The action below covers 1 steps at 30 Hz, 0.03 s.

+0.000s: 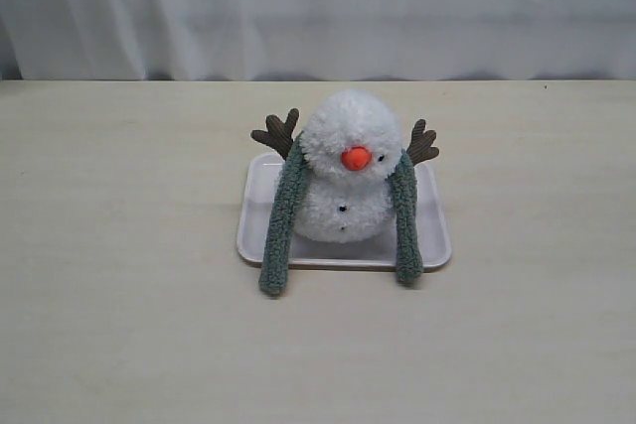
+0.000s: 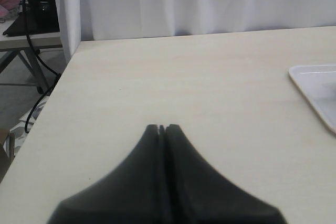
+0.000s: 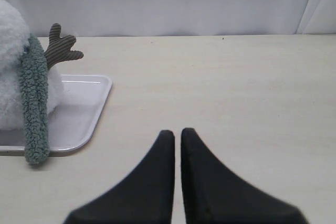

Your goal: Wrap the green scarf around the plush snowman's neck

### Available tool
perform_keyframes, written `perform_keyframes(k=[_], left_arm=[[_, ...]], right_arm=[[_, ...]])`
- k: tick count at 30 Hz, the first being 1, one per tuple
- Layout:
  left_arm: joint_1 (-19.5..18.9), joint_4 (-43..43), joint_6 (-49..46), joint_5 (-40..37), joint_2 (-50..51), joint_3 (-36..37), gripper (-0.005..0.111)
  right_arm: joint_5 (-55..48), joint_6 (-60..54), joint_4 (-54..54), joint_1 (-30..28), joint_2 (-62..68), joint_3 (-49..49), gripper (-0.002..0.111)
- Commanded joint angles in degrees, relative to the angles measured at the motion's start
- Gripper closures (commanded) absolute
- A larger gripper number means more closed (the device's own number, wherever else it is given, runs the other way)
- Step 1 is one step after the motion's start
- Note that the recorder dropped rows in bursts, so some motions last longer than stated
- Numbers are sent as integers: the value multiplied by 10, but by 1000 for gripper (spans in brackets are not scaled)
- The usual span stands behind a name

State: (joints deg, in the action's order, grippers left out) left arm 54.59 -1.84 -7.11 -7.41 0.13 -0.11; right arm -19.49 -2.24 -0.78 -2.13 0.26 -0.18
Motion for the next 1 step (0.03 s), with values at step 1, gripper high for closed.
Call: perform_keyframes(k=[1], left_arm=[[1,-8,0,18,-1,1,107]], right_arm=[[-2,1,1,-5,-3,2,104]])
